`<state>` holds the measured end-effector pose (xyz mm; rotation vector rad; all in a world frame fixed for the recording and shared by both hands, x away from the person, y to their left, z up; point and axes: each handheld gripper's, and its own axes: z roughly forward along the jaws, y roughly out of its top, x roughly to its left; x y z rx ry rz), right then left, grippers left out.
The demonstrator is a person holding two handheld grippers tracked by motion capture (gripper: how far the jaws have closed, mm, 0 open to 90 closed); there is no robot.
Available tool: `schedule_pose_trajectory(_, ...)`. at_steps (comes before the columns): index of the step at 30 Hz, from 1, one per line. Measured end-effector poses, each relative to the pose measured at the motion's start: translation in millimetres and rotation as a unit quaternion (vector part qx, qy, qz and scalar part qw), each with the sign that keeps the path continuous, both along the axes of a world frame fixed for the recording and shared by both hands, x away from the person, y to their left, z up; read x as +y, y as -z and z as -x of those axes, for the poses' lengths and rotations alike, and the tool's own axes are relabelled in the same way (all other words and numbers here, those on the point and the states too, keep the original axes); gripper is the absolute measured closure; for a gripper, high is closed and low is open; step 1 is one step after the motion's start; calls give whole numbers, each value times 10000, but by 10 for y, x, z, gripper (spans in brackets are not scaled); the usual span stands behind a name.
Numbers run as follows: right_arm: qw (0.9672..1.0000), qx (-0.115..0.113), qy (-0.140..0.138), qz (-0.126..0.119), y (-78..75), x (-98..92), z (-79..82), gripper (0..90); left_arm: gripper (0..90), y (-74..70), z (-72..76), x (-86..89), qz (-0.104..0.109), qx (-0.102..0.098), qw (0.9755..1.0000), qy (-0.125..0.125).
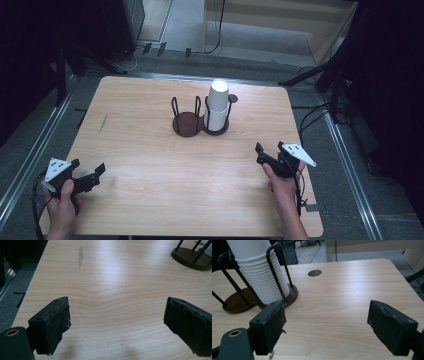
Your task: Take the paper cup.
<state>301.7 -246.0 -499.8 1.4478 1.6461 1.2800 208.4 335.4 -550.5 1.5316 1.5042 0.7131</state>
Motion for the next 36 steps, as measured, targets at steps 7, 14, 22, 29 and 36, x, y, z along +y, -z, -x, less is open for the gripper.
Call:
schedule_pose_trajectory(7, 9999, -32, -151, 25, -83, 238, -157, 150, 70, -1, 4, 3, 24, -17, 10000, 21)
schedule_pose_trajectory(14, 9997, -98, -222, -5, -190, 387, -297, 150, 70, -1, 4, 5, 39, -24, 10000, 40)
schedule_pose_trajectory(22, 9994, -98, -320, 26, -267, 588, -453, 151, 70, -2, 5, 7, 62, -36, 10000, 57)
schedule_pose_trajectory(29, 9989, -100, -449, 67, -328, 805, -622, 151, 70, -2, 7, 10, 61, -46, 9999, 74)
schedule_pose_trajectory(36, 9982, -117, -582, 92, -379, 986, -745, 151, 70, -2, 7, 12, 69, -46, 9999, 86)
